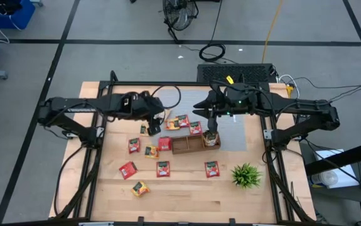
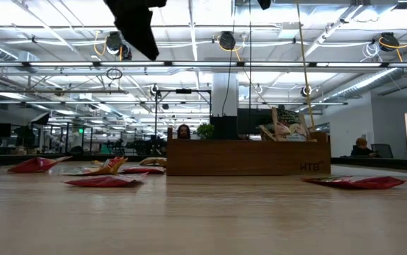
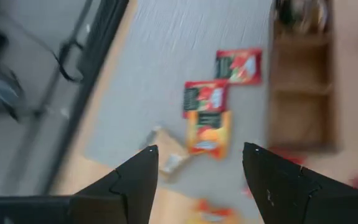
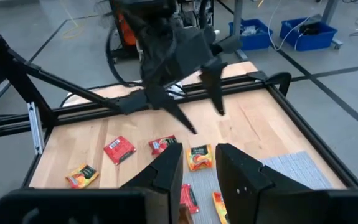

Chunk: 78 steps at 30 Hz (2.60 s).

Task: Pick & Place Tea
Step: Put the brown tea bag into the right section of the wooden organizer

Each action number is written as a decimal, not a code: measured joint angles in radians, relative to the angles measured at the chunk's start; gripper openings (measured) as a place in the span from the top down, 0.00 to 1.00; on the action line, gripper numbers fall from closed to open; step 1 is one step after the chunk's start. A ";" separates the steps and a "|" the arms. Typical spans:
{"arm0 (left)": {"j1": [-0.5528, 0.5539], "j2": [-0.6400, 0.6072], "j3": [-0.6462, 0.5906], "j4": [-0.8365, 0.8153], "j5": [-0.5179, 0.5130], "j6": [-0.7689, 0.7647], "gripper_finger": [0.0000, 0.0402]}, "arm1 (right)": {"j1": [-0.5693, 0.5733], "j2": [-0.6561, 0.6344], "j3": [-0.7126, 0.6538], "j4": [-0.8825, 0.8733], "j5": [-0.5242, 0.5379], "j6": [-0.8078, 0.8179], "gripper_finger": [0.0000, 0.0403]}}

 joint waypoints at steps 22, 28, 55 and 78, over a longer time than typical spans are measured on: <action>0.244 0.348 -0.002 -0.041 0.179 0.538 0.42 | 0.000 0.000 0.000 -0.009 -0.001 0.026 0.79; 0.244 0.451 -0.002 -0.042 0.190 0.540 0.42 | 0.000 0.000 0.001 -0.020 -0.003 0.026 0.79; 0.267 0.541 -0.064 0.031 0.197 0.508 0.96 | 0.000 0.000 0.001 -0.008 -0.056 -0.001 0.79; 0.132 0.126 -0.066 0.036 0.253 0.272 0.98 | -0.001 -0.085 0.002 0.041 0.008 -0.036 0.79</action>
